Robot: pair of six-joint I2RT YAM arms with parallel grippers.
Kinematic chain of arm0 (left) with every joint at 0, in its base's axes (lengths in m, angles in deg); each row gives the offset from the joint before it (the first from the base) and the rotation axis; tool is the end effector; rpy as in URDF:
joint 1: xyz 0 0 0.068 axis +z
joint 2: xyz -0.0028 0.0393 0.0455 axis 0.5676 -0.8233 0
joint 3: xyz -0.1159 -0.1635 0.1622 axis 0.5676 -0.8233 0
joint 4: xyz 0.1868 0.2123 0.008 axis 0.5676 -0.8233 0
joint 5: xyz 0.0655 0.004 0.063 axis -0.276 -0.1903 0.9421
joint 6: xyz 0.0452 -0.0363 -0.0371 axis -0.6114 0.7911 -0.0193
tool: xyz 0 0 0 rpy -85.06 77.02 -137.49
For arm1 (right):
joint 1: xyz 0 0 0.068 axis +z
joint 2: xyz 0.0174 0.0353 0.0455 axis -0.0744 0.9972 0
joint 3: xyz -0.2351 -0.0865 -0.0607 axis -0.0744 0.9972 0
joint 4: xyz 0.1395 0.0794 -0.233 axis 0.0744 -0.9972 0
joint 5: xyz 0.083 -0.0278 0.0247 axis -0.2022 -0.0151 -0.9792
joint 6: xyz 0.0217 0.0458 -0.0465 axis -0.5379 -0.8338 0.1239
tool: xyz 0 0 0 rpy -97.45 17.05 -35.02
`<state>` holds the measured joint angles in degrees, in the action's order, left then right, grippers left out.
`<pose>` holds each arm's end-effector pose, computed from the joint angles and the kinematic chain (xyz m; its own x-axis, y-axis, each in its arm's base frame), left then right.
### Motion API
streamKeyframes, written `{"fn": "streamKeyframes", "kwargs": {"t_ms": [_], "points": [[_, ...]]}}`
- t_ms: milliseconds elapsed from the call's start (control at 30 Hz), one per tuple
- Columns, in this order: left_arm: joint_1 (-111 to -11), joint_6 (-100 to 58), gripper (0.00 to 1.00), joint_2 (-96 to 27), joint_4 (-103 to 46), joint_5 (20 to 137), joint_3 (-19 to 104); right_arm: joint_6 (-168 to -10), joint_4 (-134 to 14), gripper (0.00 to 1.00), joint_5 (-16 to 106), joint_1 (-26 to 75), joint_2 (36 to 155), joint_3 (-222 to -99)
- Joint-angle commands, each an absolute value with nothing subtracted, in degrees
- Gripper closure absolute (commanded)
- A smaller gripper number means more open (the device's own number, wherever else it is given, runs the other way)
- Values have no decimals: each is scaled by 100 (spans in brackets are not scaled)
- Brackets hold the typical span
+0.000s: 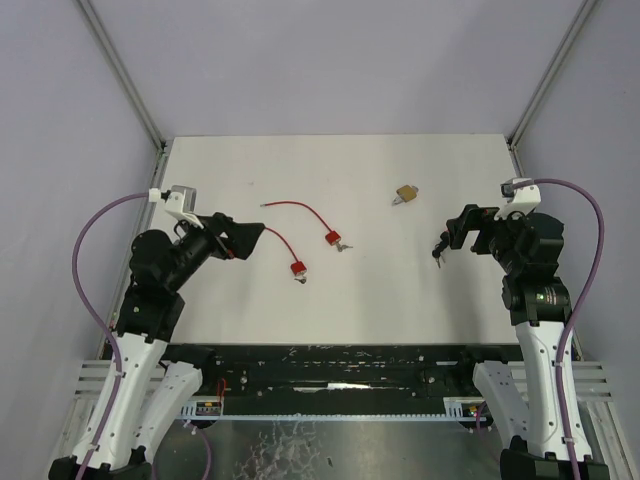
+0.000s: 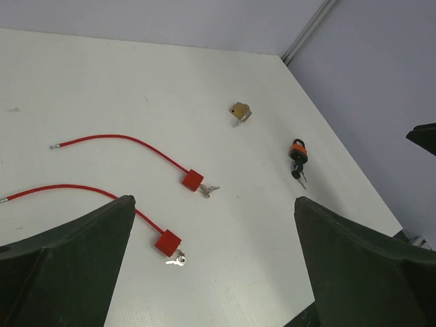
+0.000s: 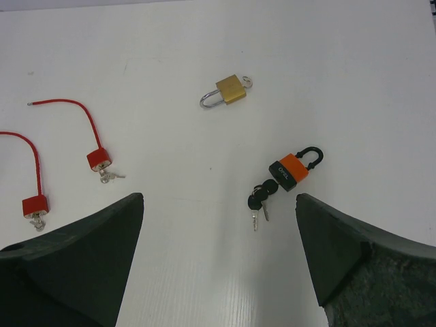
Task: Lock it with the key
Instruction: Pick up the lock from the center of the board.
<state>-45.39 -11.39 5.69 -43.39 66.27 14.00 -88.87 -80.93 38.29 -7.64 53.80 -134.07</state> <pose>0.1909 -0.0562 0.3471 -0.2520 -0.2954 -0.9215 0.4576 0.8027 -0.3824 0.2083 0.0013 0.3483 -0.2332 0.1280 -0.9640 -0.1531 0.9741 0.1663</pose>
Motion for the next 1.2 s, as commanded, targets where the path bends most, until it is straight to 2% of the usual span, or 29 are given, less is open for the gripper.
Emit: {"fn": "streamKeyframes", "kwargs": {"t_ms": [0, 233, 333, 433, 567, 667, 967, 1167], "points": [[-4479, -794, 0, 522, -4176, 6443, 1318, -8957, -7845, 0, 3906, -787, 5386, -13525], [-4560, 378, 0, 334, -3793, 6023, 1013, -8904, -7809, 0, 3767, -787, 5424, -13479], [-5083, 581, 0, 518, -3715, 6865, 743, -8709, -7695, 0, 3516, -787, 5386, -13332], [-6045, 571, 0, 521, -3706, 8132, 571, -8303, -7546, 0, 3089, -787, 5351, -13073], [-7500, 415, 0, -18, -3697, 9942, 459, -7409, -7476, 0, 2278, -787, 5331, -12694], [-8196, 288, 0, -587, -3614, 11026, 424, -6973, -7644, 0, 1987, -787, 5393, -12630], [-8267, 292, 0, -2612, -3697, 12309, 776, -6524, -8404, 0, 1763, -778, 5882, -12978], [-8252, 452, 7, -3744, -4056, 12536, 1339, -6518, -8443, 0, 1779, -780, 5862, -12971]]}}
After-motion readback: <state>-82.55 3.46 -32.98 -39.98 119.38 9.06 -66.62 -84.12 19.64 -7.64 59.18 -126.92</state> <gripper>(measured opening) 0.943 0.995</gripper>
